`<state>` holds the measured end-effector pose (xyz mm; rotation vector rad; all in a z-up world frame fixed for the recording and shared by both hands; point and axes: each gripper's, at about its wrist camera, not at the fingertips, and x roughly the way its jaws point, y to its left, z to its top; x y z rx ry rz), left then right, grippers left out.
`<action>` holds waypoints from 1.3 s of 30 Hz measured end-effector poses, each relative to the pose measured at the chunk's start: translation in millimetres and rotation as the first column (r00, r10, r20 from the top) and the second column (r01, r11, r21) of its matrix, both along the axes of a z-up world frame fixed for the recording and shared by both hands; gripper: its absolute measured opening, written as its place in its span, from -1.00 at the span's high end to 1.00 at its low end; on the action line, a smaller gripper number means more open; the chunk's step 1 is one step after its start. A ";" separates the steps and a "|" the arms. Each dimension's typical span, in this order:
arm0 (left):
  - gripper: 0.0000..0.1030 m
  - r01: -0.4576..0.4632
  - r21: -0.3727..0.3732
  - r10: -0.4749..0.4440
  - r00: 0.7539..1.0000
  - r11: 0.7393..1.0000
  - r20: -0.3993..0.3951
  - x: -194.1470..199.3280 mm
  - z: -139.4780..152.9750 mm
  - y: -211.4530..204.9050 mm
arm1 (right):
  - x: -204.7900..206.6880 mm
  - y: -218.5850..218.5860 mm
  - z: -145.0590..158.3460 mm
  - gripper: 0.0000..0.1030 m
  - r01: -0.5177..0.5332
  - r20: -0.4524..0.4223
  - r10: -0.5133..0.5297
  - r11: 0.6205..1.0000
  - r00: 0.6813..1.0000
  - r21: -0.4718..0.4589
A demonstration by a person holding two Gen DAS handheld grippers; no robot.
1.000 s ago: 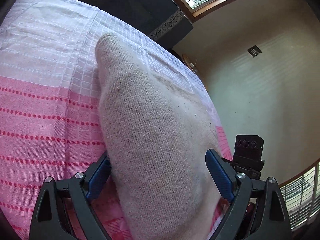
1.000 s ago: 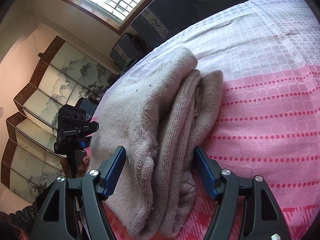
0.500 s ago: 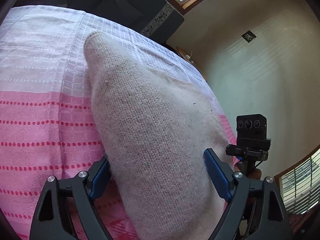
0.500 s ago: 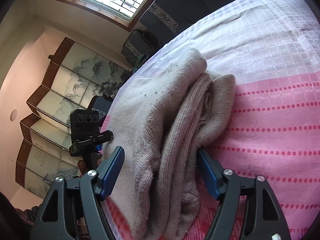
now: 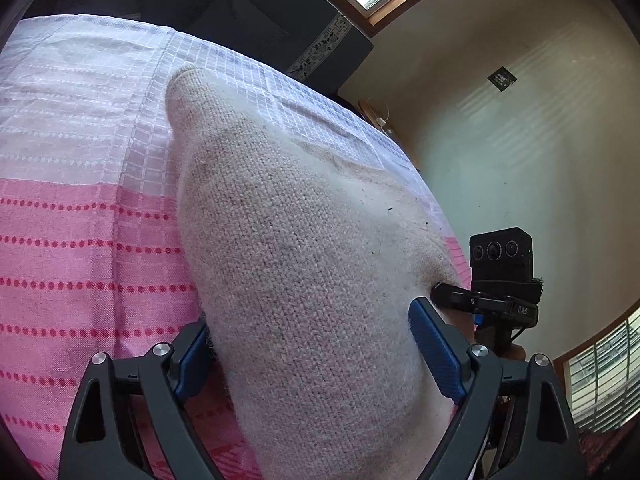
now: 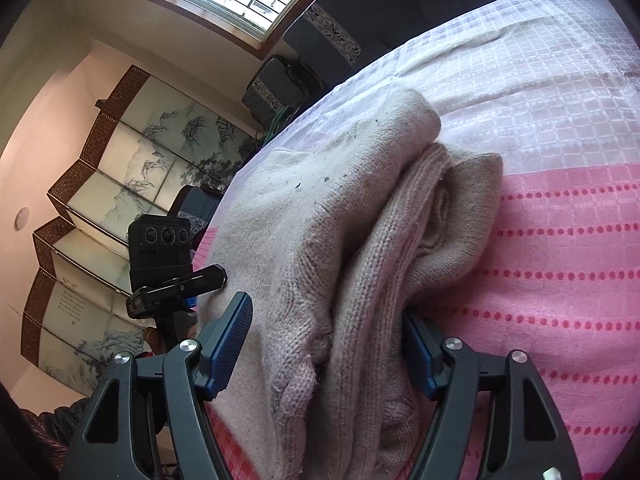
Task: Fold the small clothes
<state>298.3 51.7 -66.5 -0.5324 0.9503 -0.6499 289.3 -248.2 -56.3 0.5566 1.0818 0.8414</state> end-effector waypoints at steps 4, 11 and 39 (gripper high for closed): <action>-0.23 -0.043 0.031 0.043 0.999 0.999 -0.017 -2.2 -1.8 2.7 | 3.3 -3.7 -5.7 0.19 0.021 -0.030 -0.020 0.999 0.999 0.035; -0.03 -0.108 0.151 0.100 0.993 0.983 0.062 -25.1 16.3 -11.4 | -5.5 -0.9 -2.0 0.30 0.052 -0.006 -0.051 0.996 0.999 0.066; -0.02 -0.279 0.453 0.177 0.951 0.847 0.254 -172.1 82.6 -2.6 | -112.5 68.8 58.9 0.32 -0.024 0.165 0.021 1.000 0.986 0.017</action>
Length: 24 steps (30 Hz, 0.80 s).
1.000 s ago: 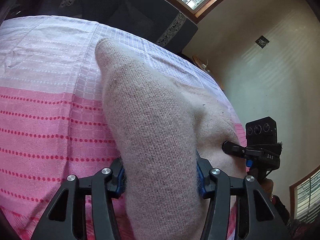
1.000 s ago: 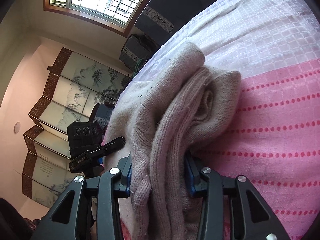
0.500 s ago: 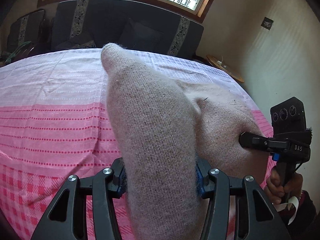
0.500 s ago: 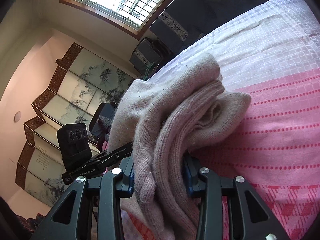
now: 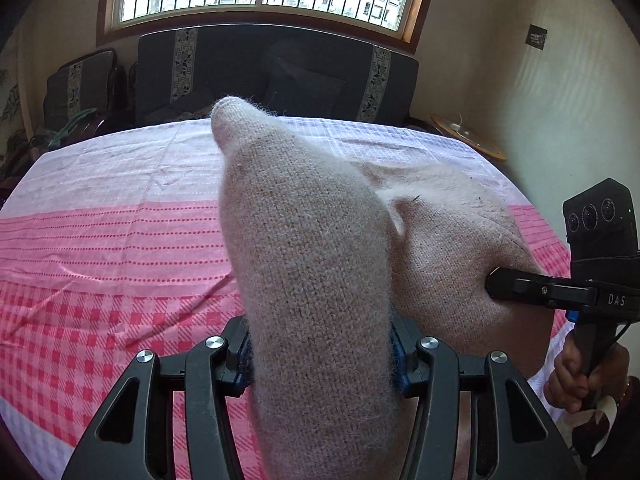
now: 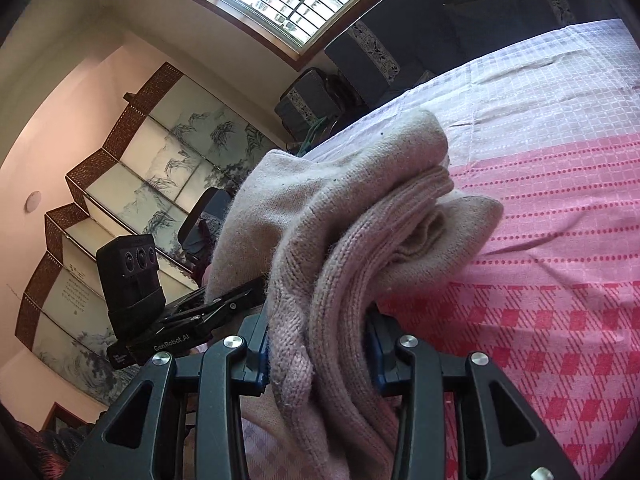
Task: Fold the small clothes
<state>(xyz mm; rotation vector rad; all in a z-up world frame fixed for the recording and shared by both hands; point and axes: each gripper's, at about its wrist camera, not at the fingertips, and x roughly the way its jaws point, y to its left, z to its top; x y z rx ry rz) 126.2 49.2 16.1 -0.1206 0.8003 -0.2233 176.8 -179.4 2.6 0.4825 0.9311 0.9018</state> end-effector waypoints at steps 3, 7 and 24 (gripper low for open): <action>-0.02 -0.002 0.011 0.002 1.000 1.000 0.008 -14.4 1.8 3.5 | -10.3 3.2 1.3 0.32 -0.002 0.006 0.002 1.000 1.000 0.002; -0.02 -0.005 0.022 0.004 1.000 1.000 0.016 -30.4 5.0 8.0 | -15.5 5.9 1.0 0.32 -0.005 0.005 0.005 1.000 1.000 0.010; -0.02 -0.012 0.043 0.011 0.999 0.999 0.030 -62.7 16.7 12.4 | -17.7 9.5 3.8 0.32 -0.027 0.022 0.027 0.999 0.999 0.019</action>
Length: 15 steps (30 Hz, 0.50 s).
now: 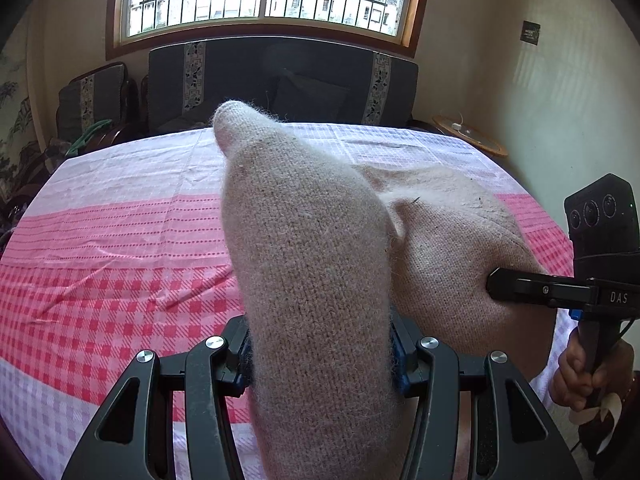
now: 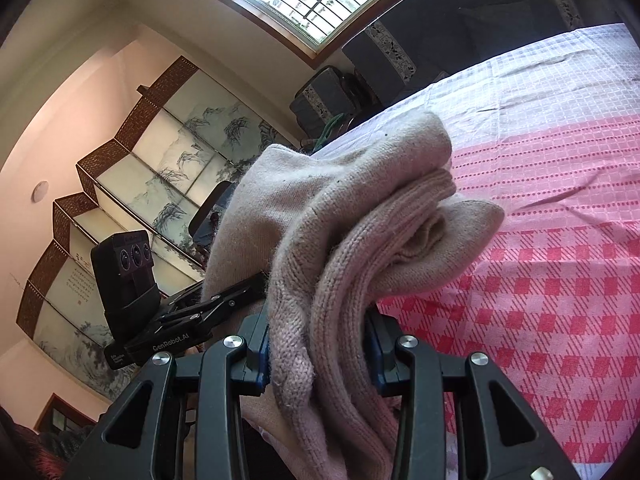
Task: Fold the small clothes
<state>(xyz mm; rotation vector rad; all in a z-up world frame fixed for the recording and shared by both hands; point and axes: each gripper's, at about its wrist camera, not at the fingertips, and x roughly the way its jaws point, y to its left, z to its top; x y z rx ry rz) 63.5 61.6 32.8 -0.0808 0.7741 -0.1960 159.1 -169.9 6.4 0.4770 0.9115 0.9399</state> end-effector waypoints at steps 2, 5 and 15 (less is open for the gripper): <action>-0.02 -0.001 -0.003 0.001 1.000 1.000 -0.001 -2.6 -0.1 1.1 | 0.6 0.5 0.4 0.32 -0.002 0.001 0.002 1.000 1.000 0.000; -0.02 -0.003 -0.001 0.003 1.000 1.000 0.002 -8.6 -1.1 1.9 | -0.3 1.9 1.7 0.32 -0.004 0.004 0.004 1.000 1.000 0.000; -0.02 -0.010 -0.011 0.010 1.000 1.000 -0.005 -22.9 -7.7 7.8 | -3.2 7.1 2.1 0.32 -0.019 0.010 0.020 1.000 1.000 -0.014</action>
